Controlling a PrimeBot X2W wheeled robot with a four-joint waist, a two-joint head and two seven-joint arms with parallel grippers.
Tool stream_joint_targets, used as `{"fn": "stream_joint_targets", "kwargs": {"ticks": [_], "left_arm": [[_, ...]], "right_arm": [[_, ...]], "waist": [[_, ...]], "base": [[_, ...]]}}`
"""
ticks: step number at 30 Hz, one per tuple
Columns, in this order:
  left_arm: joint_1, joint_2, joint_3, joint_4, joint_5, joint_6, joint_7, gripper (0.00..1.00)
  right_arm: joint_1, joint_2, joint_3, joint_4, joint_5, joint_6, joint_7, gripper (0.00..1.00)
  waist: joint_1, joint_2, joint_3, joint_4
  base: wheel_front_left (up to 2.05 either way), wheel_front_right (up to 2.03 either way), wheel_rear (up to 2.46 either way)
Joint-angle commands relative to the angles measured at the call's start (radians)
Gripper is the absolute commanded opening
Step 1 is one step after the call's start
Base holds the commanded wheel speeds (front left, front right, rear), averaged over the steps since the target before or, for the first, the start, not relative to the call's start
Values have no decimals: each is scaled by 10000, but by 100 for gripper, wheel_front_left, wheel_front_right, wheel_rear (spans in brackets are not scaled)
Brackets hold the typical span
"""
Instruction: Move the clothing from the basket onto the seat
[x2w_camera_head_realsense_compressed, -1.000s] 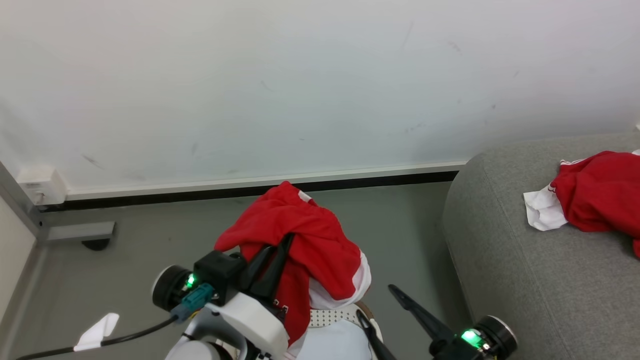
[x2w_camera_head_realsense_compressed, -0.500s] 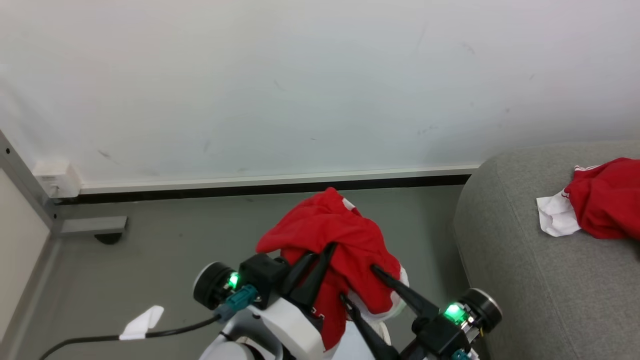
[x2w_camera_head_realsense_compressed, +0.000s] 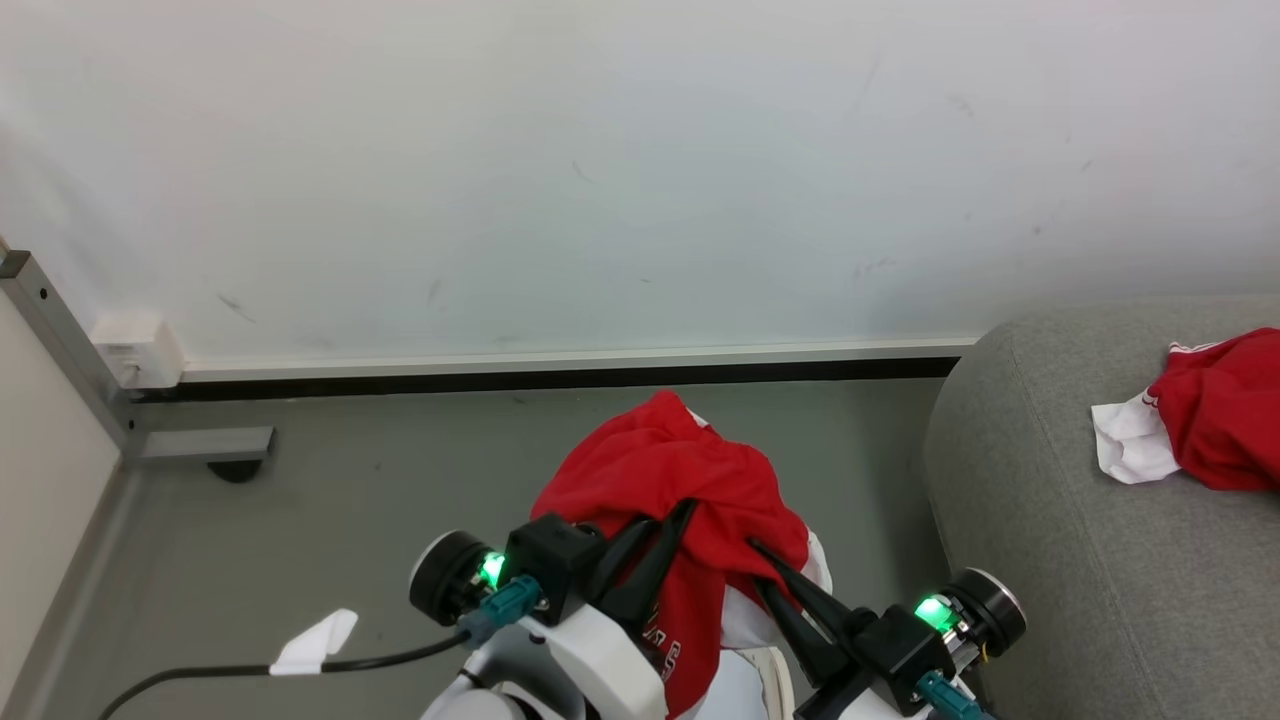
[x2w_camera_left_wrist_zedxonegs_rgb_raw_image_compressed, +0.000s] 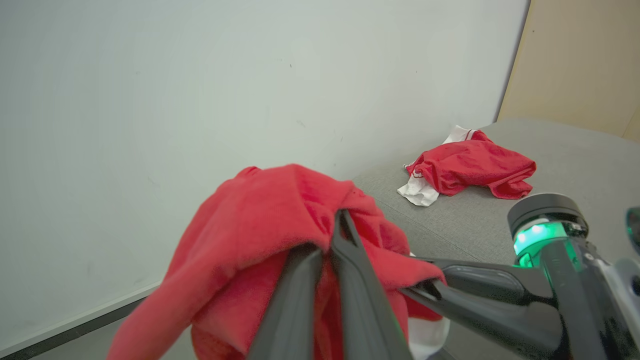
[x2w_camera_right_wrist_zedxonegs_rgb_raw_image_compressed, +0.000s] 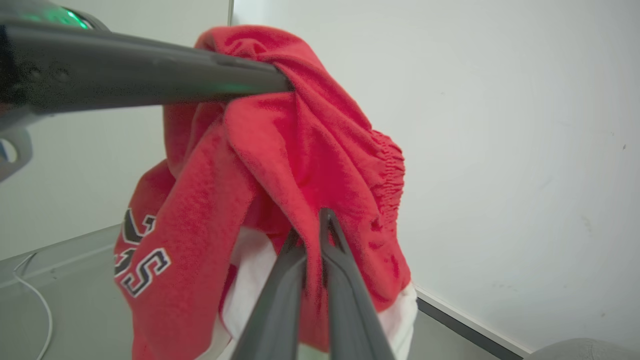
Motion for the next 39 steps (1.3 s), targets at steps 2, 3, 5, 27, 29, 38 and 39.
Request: {"fn": "stream_joint_targets", "kwargs": {"ticks": [2, 3, 5, 27, 29, 38, 39], "left_arm": [[-44, 73, -5, 15, -32, 32, 15, 0], [-37, 83, -9, 22, -45, 48, 14, 0], [-19, 99, -5, 38, -68, 76, 19, 0], [97, 208, 15, 424, -196, 371, -216, 100], [92, 216, 9, 442, -211, 380, -231, 100], [9, 240, 14, 482, -276, 439, -275, 100], [4, 238, 6, 479, -284, 430, -282, 100]], "right_arm": [[-173, -35, 2, 54, 153, -26, 11, 0], [-165, -36, -1, 61, 216, -26, 11, 0], [-159, -38, -70, 7, 393, -26, 11, 0], [-366, -35, -1935, -844, 2338, -24, 8, 0], [-371, -33, -2196, -900, 2263, -24, 8, 0], [-493, -27, -3182, -1157, 2064, -24, 10, 0], [-513, -29, -3284, -1192, 2068, -24, 8, 0]], "waist": [[0, 0, 9, -17], [0, 0, 13, -27], [0, 0, 23, -54], [0, 0, 212, -1146], [0, 0, 228, -1341], [0, 0, 365, -2536], [0, 0, 392, -2680]], "base": [[0, 0, 0], [0, 0, 0], [0, 0, 0], [0, 0, 0], [0, 0, 0], [0, 0, 0], [0, 0, 0]]}}
